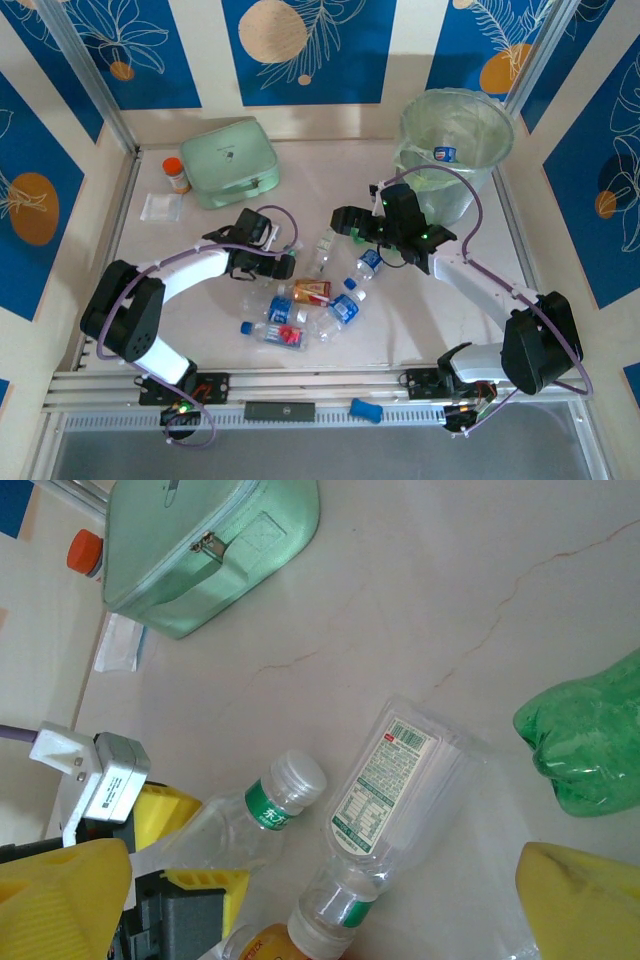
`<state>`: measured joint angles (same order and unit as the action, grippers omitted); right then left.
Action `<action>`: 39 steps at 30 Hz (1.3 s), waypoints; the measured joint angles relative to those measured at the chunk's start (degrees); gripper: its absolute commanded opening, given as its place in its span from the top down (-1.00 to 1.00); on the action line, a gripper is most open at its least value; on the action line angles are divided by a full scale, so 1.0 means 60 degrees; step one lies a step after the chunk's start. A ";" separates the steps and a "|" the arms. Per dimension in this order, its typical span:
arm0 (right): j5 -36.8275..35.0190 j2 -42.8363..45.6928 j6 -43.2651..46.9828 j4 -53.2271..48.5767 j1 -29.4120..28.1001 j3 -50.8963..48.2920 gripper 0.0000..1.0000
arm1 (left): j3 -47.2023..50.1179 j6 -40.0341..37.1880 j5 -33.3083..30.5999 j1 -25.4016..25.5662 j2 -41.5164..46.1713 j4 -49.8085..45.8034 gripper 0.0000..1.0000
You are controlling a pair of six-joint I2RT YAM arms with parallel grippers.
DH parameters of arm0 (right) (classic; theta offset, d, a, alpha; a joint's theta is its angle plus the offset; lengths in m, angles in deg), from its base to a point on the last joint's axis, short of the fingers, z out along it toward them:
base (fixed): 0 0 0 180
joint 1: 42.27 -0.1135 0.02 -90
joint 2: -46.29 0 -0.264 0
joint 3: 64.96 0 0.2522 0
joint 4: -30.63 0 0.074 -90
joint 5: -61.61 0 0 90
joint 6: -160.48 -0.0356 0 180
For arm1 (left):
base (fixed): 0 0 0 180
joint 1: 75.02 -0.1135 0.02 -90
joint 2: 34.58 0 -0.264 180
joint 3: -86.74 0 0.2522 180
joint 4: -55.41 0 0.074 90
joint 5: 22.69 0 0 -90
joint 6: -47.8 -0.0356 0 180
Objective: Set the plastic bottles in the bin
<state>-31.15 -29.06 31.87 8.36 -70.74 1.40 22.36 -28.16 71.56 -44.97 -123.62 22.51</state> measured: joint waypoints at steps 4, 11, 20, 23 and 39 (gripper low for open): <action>0.0000 0.0000 -0.0007 0.0000 0.0000 0.0000 -0.98 | 0.0000 -0.0018 0.0040 0.0066 0.0000 -0.0080 -1.00; 0.0000 -0.0106 -0.0076 -0.0004 0.0000 0.0000 -0.98 | 0.0000 -0.0182 -0.0302 0.0215 -0.0219 -0.0353 -0.91; 0.0000 -0.0102 -0.0076 -0.0004 0.0000 0.0000 -0.98 | -0.0004 -0.0419 -0.0841 0.0229 -0.0623 -0.0492 -0.55; 0.0000 -0.0102 -0.0076 -0.0007 0.0000 0.0000 -0.98 | -0.0004 -0.0423 -0.0838 0.0229 -0.0623 -0.0463 -0.40; 0.0506 -0.0095 -0.0189 0.0248 -0.0036 0.0000 -0.99 | 0.0015 -0.0164 -0.0528 0.0229 0.0889 0.0368 -0.02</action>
<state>-28.11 -29.63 30.74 9.84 -70.96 1.40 22.45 -29.14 68.39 -43.60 -118.29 24.72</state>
